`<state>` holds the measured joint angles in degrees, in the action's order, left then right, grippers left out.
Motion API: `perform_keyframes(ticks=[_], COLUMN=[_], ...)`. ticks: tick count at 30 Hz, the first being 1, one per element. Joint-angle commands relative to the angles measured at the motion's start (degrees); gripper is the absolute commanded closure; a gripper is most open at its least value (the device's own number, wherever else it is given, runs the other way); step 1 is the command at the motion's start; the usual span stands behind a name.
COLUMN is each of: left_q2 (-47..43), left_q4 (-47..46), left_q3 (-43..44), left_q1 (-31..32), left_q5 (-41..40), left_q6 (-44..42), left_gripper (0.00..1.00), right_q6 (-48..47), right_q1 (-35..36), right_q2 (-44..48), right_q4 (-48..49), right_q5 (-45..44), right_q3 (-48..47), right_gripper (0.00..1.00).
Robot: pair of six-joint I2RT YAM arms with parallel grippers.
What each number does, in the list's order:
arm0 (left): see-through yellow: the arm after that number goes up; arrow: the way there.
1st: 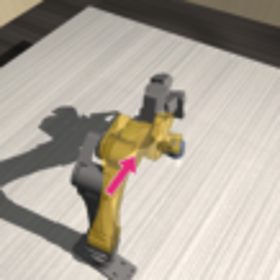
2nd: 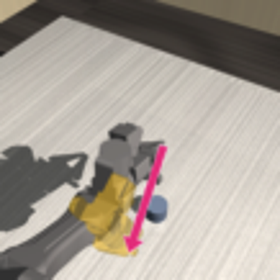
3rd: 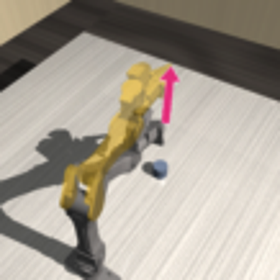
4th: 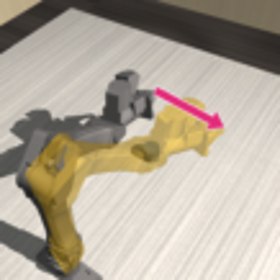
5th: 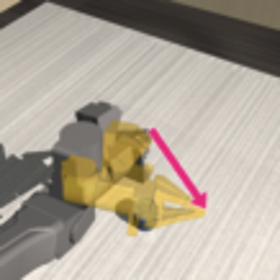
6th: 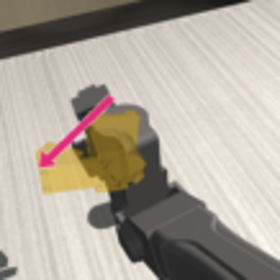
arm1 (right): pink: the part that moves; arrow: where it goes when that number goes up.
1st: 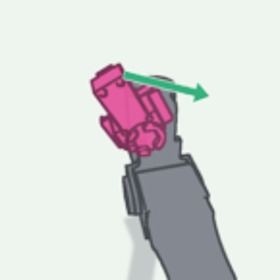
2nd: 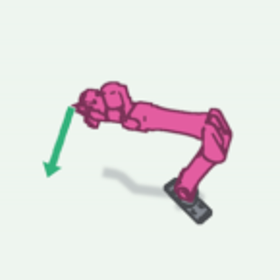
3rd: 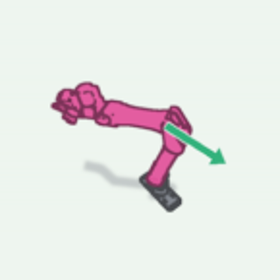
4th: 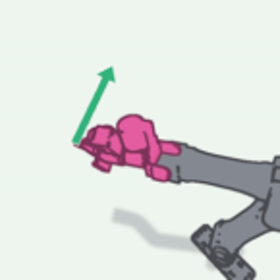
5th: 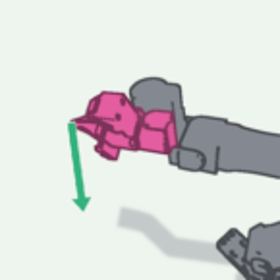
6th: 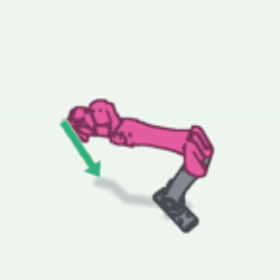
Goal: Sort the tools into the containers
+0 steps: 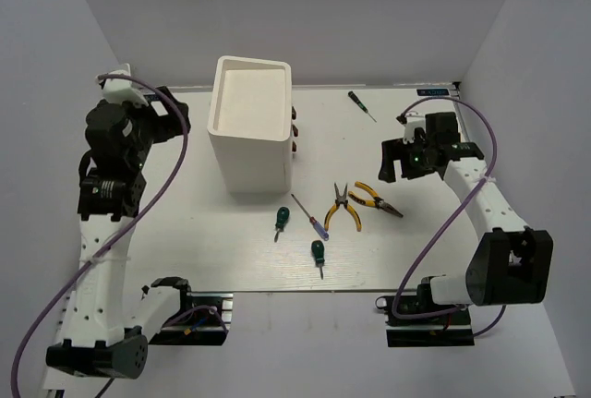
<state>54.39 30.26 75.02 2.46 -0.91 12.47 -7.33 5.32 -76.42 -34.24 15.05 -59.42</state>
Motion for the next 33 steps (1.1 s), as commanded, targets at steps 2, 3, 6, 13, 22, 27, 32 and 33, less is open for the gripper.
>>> perform_keyframes(ticks=[2,3,6,13,22,27,32,33], left_q2=[6.07,7.12,11.95,18.02,19.09,20.23,21.55,21.55], left_q4=[-2.31,-3.53,-4.25,-4.85,-8.73,-9.26,-10.40,-10.40], left_q3=[-1.11,-0.50,1.79,7.24,2.14,2.75,3.29,3.29], left_q1=[-0.09,-0.09,-0.61,-1.66,-2.72,-3.25,-3.25,-3.25], left_q5=[-0.24,0.72,2.49,5.30,15.14,20.49,24.72,24.73], left_q6=[1.77,2.38,2.38,4.22,8.18,8.18,8.18,8.18], left_gripper=[0.03,0.05,0.37,0.90,0.00,0.00,0.00,0.00], right_q6=[-6.53,-8.03,-16.30,-9.19,-3.22,-6.20,-8.75,-8.84], right_q1=[-0.13,0.04,0.21,1.61,8.29,12.51,14.63,15.15], right_q2=[-2.76,-3.20,-6.54,-21.99,-44.05,-52.15,-55.59,-55.68], right_q4=[1.10,1.63,3.12,27.03,46.70,43.64,43.47,43.55], right_q5=[6.74,10.75,23.77,45.65,54.65,53.78,52.63,52.71], right_q3=[-7.90,-8.52,-12.82,-21.24,-41.82,-54.20,-57.74,-57.65], right_gripper=[0.10,0.10,0.56,0.78,0.18,0.18,0.18,0.20])
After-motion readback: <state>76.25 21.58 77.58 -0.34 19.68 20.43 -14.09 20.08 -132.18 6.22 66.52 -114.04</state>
